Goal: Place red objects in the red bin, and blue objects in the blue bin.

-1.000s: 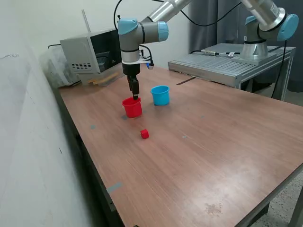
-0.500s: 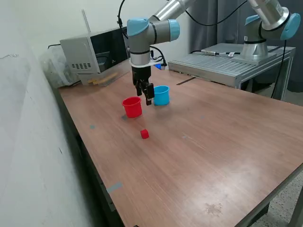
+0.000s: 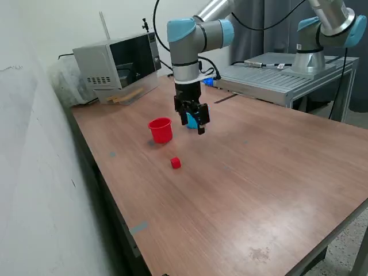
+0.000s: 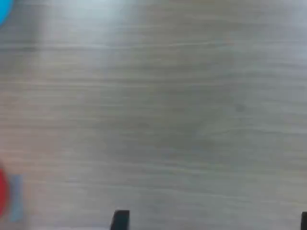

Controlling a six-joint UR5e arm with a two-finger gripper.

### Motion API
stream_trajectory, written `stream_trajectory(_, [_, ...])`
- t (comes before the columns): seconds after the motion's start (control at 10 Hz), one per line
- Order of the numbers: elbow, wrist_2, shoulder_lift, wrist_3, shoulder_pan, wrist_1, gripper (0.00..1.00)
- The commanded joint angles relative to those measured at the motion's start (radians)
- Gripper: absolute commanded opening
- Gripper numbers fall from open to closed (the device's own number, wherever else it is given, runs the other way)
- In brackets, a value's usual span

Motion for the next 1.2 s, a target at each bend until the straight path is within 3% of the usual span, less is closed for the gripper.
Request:
stream_trajectory(0.0, [-0.005,0.080,-0.004,0.006,0.041,0.036,1.00])
stream_trajectory(0.6, [-0.119,0.077,0.082,0.045,0.055,0.036,1.00])
stream_trajectory(1.1, [-0.206,0.071,0.137,0.043,0.026,0.027,1.00])
